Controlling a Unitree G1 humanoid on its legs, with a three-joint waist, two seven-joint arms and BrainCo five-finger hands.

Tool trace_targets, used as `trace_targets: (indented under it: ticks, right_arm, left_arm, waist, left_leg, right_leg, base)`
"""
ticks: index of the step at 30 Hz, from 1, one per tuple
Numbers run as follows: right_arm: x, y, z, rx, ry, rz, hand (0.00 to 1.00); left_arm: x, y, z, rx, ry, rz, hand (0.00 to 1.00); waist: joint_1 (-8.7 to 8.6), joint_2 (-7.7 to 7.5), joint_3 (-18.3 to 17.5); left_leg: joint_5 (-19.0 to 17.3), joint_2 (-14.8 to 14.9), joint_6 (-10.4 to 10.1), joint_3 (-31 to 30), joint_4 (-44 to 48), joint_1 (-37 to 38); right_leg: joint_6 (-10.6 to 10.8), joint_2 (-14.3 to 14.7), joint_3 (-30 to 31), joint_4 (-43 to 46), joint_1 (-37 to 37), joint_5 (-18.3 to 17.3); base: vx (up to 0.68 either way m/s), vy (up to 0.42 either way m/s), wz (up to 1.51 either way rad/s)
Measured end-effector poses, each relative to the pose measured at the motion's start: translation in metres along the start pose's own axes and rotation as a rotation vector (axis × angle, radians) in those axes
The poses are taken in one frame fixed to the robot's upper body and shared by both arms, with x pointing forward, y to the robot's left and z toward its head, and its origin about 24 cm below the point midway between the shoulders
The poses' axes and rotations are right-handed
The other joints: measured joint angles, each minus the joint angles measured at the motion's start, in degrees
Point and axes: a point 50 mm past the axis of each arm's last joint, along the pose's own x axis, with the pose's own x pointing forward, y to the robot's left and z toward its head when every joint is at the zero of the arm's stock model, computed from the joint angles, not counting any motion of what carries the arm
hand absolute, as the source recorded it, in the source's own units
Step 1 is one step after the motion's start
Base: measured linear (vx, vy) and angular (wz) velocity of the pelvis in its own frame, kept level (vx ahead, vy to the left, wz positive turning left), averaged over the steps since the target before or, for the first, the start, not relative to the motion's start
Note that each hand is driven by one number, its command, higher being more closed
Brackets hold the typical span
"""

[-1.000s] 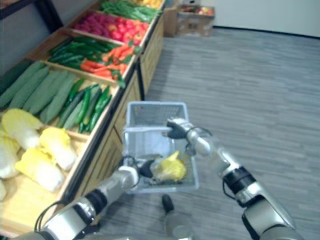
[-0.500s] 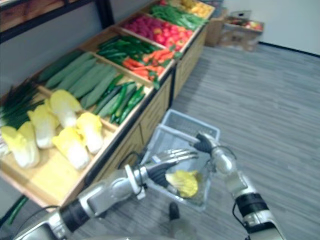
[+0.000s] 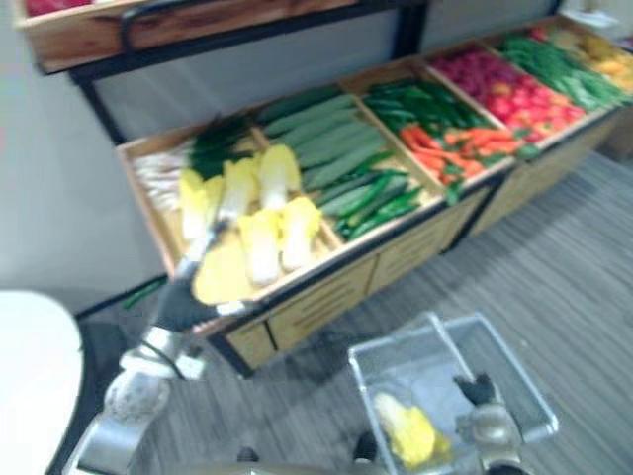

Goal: Pick vegetable in the basket

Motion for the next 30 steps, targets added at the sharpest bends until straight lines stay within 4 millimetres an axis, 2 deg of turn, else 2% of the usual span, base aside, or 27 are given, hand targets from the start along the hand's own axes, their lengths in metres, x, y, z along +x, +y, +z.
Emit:
trace_targets:
  ticks: [2,3,5,6,7,9,11,12,13,14,15,16,20,24,29,30]
  right_arm:
    - [-0.003,-0.001,-0.015,0.018,0.055,-0.016,1.00]
    - [-0.007,0.002,-0.024,0.048,0.095,-0.027,1.00]
    - [-0.010,0.004,-0.032,0.072,0.127,-0.039,1.00]
    - [-0.012,0.005,-0.036,0.097,0.146,-0.051,1.00]
    - [-0.013,0.005,-0.038,0.110,0.156,-0.059,1.00]
    - [-0.013,0.008,-0.039,0.119,0.160,-0.064,1.00]
    - [-0.016,0.011,-0.043,0.143,0.176,-0.072,1.00]
    - [-0.017,0.012,-0.044,0.154,0.182,-0.076,1.00]
    - [-0.020,0.013,-0.048,0.166,0.198,-0.082,1.00]
    - [-0.022,0.014,-0.054,0.185,0.219,-0.093,1.00]
    - [-0.023,0.015,-0.055,0.189,0.225,-0.099,1.00]
    - [-0.024,0.017,-0.056,0.196,0.238,-0.104,1.00]
    - [-0.025,0.017,-0.058,0.206,0.257,-0.118,1.00]
    - [-0.023,0.019,-0.054,0.203,0.247,-0.115,1.00]
    - [-0.023,0.022,-0.051,0.190,0.235,-0.103,1.00]
    - [-0.022,0.022,-0.050,0.185,0.232,-0.099,1.00]
  left_arm:
    - [-0.003,0.018,-0.016,0.040,0.082,0.125,0.00]
    - [-0.009,0.030,-0.035,0.079,0.182,0.218,0.00]
    - [-0.021,0.042,-0.058,0.131,0.301,0.276,0.00]
    - [-0.033,0.049,-0.076,0.173,0.404,0.305,0.00]
    - [-0.049,0.057,-0.095,0.211,0.524,0.348,0.00]
    - [-0.074,0.068,-0.116,0.266,0.681,0.418,0.00]
    - [-0.121,0.086,-0.142,0.320,0.934,0.527,0.00]
    - [-0.133,0.090,-0.146,0.332,0.994,0.560,0.00]
    - [-0.158,0.097,-0.154,0.346,1.111,0.620,0.00]
    - [-0.183,0.102,-0.158,0.348,1.220,0.687,0.00]
    - [-0.195,0.103,-0.159,0.336,1.272,0.728,0.00]
    - [-0.221,0.103,-0.161,0.285,1.382,0.818,0.00]
    - [-0.262,0.089,-0.161,0.256,1.567,0.822,0.00]
    - [-0.279,0.079,-0.160,0.230,1.670,0.809,0.00]
    - [-0.279,0.066,-0.164,0.136,1.699,0.778,0.00]
    - [-0.277,0.057,-0.167,0.110,1.715,0.715,0.00]
  waist:
    - [0.41,-0.81,-0.8]
    - [0.59,-1.36,-1.1]
    - [0.64,-1.85,-1.6]
    - [0.78,-2.10,-1.7]
    - [0.74,-2.33,-2.0]
    - [0.82,-2.60,-2.2]
    - [0.81,-3.08,-2.6]
    - [0.77,-3.19,-2.6]
    - [0.68,-3.51,-2.9]
    - [0.70,-3.66,-3.1]
    - [0.67,-3.71,-3.1]
    - [0.18,-3.89,-3.2]
    - [-0.19,-3.84,-3.1]
    - [-0.61,-3.77,-3.1]
    - [-0.91,-3.67,-3.0]
    - [-0.96,-3.62,-3.0]
  left_leg:
    - [0.5,-0.1,0.1,-1.7,0.0,-0.8]
    - [1.0,-0.3,0.3,-3.8,0.0,-1.3]
    - [1.3,-0.4,0.3,-5.0,0.0,-1.5]
    - [1.4,-0.5,0.3,-5.7,0.0,-1.6]
    - [1.5,-0.9,0.3,-6.2,0.0,-1.7]
    - [1.5,-0.9,0.3,-6.3,0.0,-1.7]
    - [1.5,-1.0,0.3,-6.5,-0.1,-1.8]
    - [1.4,-1.1,0.3,-6.7,-0.1,-1.8]
    - [1.4,-1.1,0.3,-6.8,-0.1,-1.8]
    - [1.4,-1.1,0.3,-6.9,-0.1,-1.8]
    - [1.3,-1.1,0.3,-6.8,-0.1,-1.8]
    - [1.3,-1.1,0.2,-6.8,-0.1,-1.8]
    - [1.1,-1.1,0.1,-6.8,-0.1,-1.8]
    - [0.6,-0.9,0.0,-5.4,-0.1,-0.7]
    - [0.1,-0.6,-0.3,-3.3,-0.1,0.5]
    - [-0.1,-0.5,-0.4,-2.5,-0.1,1.2]
  right_leg:
    - [-0.1,-0.2,-1.8,0.0,0.2,-0.3]
    - [-0.1,-0.3,-3.7,0.0,0.8,-0.6]
    - [-0.1,-0.4,-4.8,0.1,1.3,-0.9]
    - [0.1,-0.5,-5.4,0.0,1.8,-1.3]
    - [-0.1,-0.7,-5.9,0.0,2.0,-1.7]
    - [-0.4,-0.8,-6.1,0.0,2.0,-1.9]
    - [-0.4,-0.9,-6.7,-0.6,2.3,-1.9]
    - [-0.4,-0.9,-6.8,-0.7,2.4,-1.9]
    - [-0.4,-0.8,-7.0,-1.0,2.8,-1.9]
    - [-0.4,-0.8,-7.0,-1.4,2.9,-1.9]
    - [-0.4,-0.7,-6.9,-1.5,2.9,-1.9]
    - [-0.4,-0.6,-6.9,-1.5,2.9,-1.9]
    - [-0.4,-0.6,-6.8,-1.5,2.9,-1.9]
    - [-0.6,-0.3,-5.1,-1.5,2.9,-2.0]
    - [-0.7,0.1,-3.1,-1.3,2.7,-2.1]
    - [-0.7,0.2,-2.2,-1.2,2.8,-2.1]
  base:
    - [-0.02,0.008,0.64]
    - [-0.01,0.010,0.62]
    - [-0.02,0.019,0.44]
    - [-0.01,0.037,0.28]
    - [-0.01,0.042,0.22]
    - [0.00,0.038,0.08]
    - [0.01,0.028,0.08]
    - [0.03,0.021,0.10]
    - [0.04,0.019,0.08]
    - [0.04,0.017,0.04]
    - [0.06,0.014,0.00]
    - [0.06,0.008,-0.01]
    - [0.05,0.009,0.00]
    - [0.03,0.002,-0.17]
    - [0.02,-0.006,-0.26]
    - [0.02,-0.002,-0.19]
